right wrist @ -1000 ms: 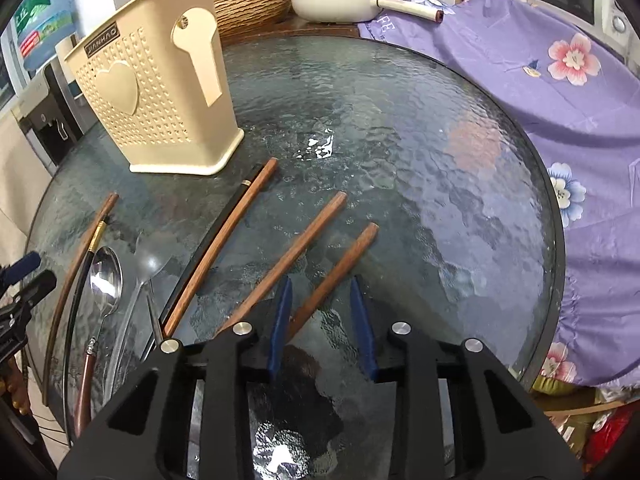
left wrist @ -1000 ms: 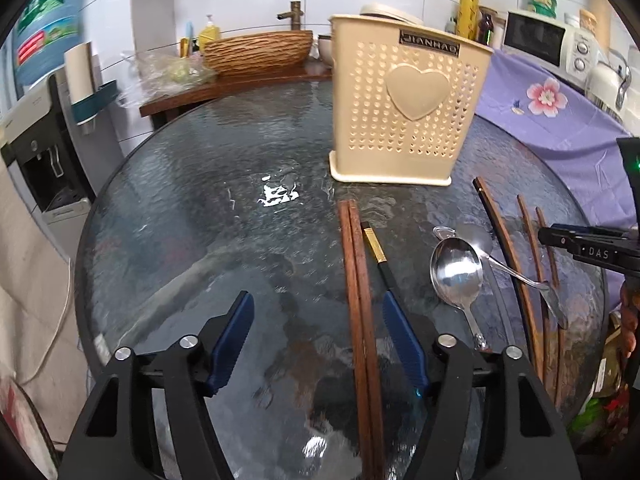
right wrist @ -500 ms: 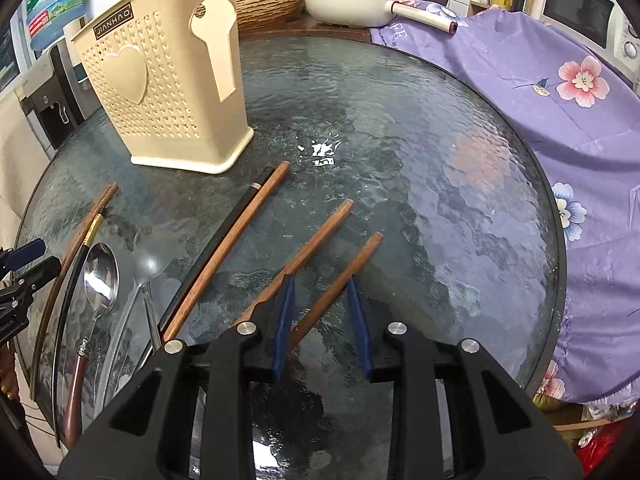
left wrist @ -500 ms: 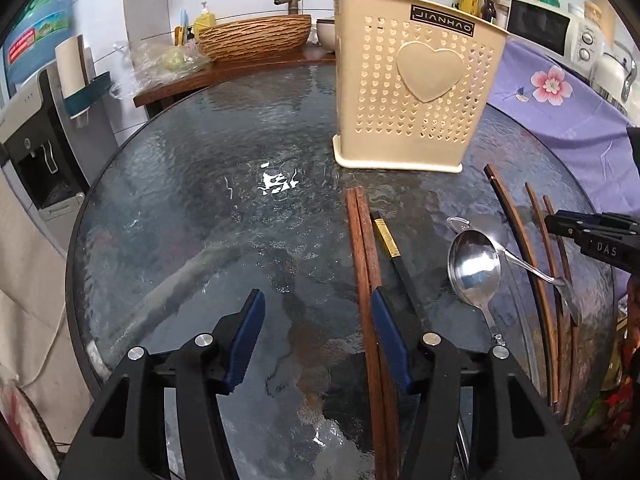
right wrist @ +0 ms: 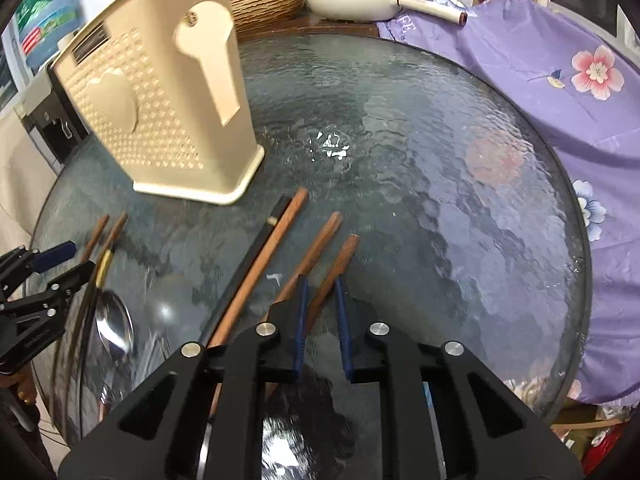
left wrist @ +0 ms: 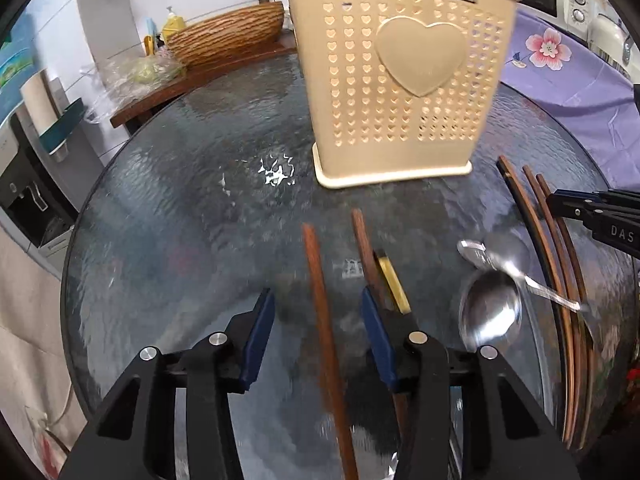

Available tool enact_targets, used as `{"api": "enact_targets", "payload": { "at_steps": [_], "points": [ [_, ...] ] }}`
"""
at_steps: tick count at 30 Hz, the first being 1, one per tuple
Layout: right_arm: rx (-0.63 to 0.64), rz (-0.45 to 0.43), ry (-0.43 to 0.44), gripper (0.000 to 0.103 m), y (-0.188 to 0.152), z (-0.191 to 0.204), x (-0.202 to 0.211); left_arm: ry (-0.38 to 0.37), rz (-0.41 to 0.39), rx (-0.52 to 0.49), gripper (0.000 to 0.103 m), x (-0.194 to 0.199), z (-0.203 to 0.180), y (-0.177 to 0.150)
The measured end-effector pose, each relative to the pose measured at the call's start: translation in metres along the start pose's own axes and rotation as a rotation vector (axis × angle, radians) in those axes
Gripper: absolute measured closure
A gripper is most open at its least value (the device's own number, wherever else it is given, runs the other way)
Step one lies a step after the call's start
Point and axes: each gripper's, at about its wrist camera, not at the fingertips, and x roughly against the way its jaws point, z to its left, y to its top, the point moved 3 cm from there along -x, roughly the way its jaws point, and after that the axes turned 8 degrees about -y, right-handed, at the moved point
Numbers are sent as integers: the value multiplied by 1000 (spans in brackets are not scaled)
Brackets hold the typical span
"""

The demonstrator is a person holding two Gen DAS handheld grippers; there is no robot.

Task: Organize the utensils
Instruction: 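Grasp a brown chopstick with the right tool while the left tool grasps another chopstick, then lift both held chopsticks and carry them above the cream utensil holder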

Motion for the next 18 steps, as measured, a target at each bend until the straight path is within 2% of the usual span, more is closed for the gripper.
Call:
{"api": "enact_targets", "payload": {
  "at_steps": [3,6,10,13,18],
  "points": [
    [-17,5,0,90,10,0,-7,-15,18,14,67,-7,5,12],
    [-34,-2,-17,92,17,0,-12,-42,28,47,79,-14,10,22],
    [-67,-12,-26,93,28,-2,-19,-17,28,79,95,-20,16,31],
    [-95,-12,-10,94,34,-5,-23,-7,18,104,96,-25,21,39],
    [-158,-99,42,95,54,-15,-17,-35,-6,179,96,-26,33,46]
  ]
}}
